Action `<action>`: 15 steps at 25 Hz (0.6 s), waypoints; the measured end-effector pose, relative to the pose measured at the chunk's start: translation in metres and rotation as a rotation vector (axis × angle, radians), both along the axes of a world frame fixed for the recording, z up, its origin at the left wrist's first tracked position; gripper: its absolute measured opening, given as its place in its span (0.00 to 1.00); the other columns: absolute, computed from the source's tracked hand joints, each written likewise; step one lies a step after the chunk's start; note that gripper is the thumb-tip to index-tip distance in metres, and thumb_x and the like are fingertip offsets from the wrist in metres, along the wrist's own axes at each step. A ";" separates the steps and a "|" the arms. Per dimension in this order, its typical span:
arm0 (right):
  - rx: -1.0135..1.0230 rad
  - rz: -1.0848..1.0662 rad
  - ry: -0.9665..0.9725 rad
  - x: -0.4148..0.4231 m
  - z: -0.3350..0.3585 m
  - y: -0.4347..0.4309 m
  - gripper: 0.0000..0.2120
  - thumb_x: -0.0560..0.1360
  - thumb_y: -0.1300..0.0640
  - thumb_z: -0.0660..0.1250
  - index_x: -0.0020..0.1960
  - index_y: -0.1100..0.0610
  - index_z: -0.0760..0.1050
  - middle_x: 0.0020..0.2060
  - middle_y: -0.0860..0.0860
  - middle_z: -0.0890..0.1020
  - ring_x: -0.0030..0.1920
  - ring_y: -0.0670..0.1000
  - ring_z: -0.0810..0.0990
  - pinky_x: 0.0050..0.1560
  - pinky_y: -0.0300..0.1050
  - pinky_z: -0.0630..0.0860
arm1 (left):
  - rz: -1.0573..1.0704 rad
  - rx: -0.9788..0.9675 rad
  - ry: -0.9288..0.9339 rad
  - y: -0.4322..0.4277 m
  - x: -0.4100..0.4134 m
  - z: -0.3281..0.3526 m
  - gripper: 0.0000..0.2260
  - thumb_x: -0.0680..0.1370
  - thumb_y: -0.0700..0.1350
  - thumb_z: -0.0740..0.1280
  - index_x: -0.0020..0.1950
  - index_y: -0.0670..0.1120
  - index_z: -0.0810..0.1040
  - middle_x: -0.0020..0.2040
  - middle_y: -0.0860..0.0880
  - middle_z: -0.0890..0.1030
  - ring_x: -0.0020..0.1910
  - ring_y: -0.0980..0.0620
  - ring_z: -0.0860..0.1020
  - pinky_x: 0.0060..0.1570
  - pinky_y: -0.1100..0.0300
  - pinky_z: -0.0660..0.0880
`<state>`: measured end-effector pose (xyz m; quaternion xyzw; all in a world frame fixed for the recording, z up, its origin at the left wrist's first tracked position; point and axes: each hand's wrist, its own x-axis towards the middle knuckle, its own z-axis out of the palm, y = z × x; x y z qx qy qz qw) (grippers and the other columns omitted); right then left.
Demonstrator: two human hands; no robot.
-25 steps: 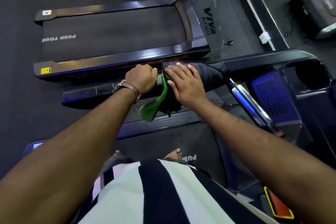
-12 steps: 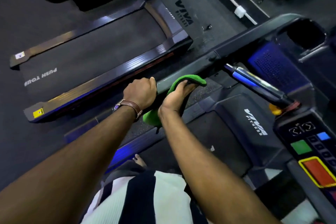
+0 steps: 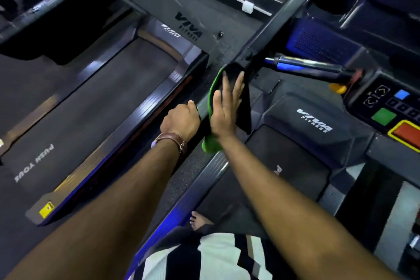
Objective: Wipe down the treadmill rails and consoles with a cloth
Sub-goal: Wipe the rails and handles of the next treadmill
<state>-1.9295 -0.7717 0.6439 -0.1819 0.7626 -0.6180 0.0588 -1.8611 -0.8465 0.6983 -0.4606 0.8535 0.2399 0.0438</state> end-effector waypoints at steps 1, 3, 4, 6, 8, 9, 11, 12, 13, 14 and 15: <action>0.027 -0.028 -0.002 -0.024 0.002 0.000 0.22 0.82 0.49 0.51 0.76 0.47 0.63 0.80 0.48 0.47 0.79 0.53 0.42 0.75 0.65 0.40 | -0.009 0.012 0.005 0.000 0.001 0.000 0.26 0.81 0.57 0.47 0.53 0.42 0.78 0.56 0.39 0.80 0.53 0.37 0.77 0.49 0.52 0.70; 0.111 -0.093 -0.042 -0.063 0.009 -0.002 0.21 0.80 0.48 0.52 0.69 0.49 0.74 0.79 0.49 0.55 0.79 0.57 0.44 0.74 0.69 0.41 | -0.013 0.044 0.014 0.002 0.003 0.000 0.26 0.81 0.57 0.48 0.57 0.42 0.78 0.58 0.38 0.79 0.56 0.37 0.76 0.53 0.51 0.71; 0.176 -0.078 -0.032 -0.066 0.012 -0.004 0.21 0.80 0.47 0.52 0.65 0.50 0.78 0.78 0.49 0.60 0.79 0.60 0.44 0.74 0.69 0.43 | -0.007 0.056 0.022 0.001 0.004 0.002 0.25 0.81 0.57 0.49 0.58 0.42 0.78 0.59 0.39 0.79 0.57 0.37 0.76 0.53 0.52 0.71; 0.326 0.105 0.246 -0.048 0.013 0.002 0.21 0.79 0.47 0.52 0.60 0.52 0.80 0.71 0.49 0.72 0.79 0.60 0.48 0.74 0.69 0.43 | 0.017 0.090 0.035 -0.002 0.004 0.002 0.25 0.81 0.57 0.50 0.59 0.42 0.78 0.59 0.40 0.79 0.57 0.38 0.76 0.54 0.52 0.71; 0.397 0.413 0.592 -0.034 0.006 0.023 0.20 0.80 0.48 0.53 0.63 0.50 0.79 0.66 0.46 0.77 0.79 0.54 0.54 0.75 0.66 0.41 | 0.008 0.123 0.055 -0.003 0.003 0.005 0.25 0.81 0.57 0.51 0.60 0.41 0.78 0.60 0.39 0.79 0.58 0.38 0.76 0.56 0.51 0.72; 0.431 0.531 0.698 -0.049 0.006 0.035 0.20 0.81 0.49 0.53 0.65 0.49 0.77 0.67 0.45 0.76 0.78 0.51 0.57 0.75 0.64 0.41 | 0.006 0.128 0.059 -0.002 0.003 0.005 0.25 0.81 0.57 0.51 0.60 0.41 0.78 0.60 0.39 0.79 0.58 0.38 0.76 0.56 0.51 0.72; 0.573 0.547 0.773 -0.091 0.016 0.038 0.21 0.81 0.47 0.51 0.67 0.47 0.76 0.67 0.45 0.76 0.76 0.50 0.61 0.76 0.62 0.46 | 0.017 0.140 0.059 0.000 0.005 0.008 0.24 0.80 0.56 0.51 0.59 0.42 0.78 0.60 0.39 0.79 0.57 0.38 0.76 0.54 0.52 0.71; 0.683 0.472 0.741 -0.110 0.022 0.030 0.22 0.81 0.47 0.50 0.65 0.48 0.77 0.67 0.46 0.77 0.76 0.51 0.63 0.76 0.61 0.48 | 0.022 0.162 0.058 -0.001 0.004 0.010 0.23 0.80 0.55 0.51 0.59 0.41 0.77 0.60 0.39 0.78 0.57 0.38 0.76 0.53 0.53 0.71; 0.803 0.388 0.669 -0.121 0.031 0.020 0.21 0.81 0.47 0.50 0.63 0.49 0.79 0.66 0.48 0.77 0.75 0.52 0.64 0.76 0.61 0.50 | 0.022 0.199 0.060 -0.004 0.000 0.011 0.21 0.79 0.53 0.52 0.59 0.40 0.77 0.60 0.39 0.78 0.57 0.37 0.76 0.52 0.53 0.70; 0.910 0.309 0.605 -0.123 0.038 0.008 0.20 0.81 0.47 0.52 0.60 0.50 0.80 0.64 0.49 0.78 0.74 0.52 0.64 0.76 0.60 0.51 | 0.013 0.246 0.070 -0.008 -0.006 0.011 0.20 0.79 0.50 0.54 0.60 0.39 0.76 0.60 0.38 0.78 0.57 0.37 0.75 0.53 0.53 0.71; 0.979 0.281 0.587 -0.117 0.042 -0.003 0.19 0.80 0.48 0.53 0.57 0.51 0.81 0.62 0.49 0.79 0.73 0.53 0.66 0.75 0.60 0.52 | 0.001 0.297 0.082 -0.013 -0.013 0.013 0.19 0.79 0.48 0.55 0.60 0.37 0.76 0.61 0.37 0.77 0.58 0.37 0.75 0.55 0.52 0.73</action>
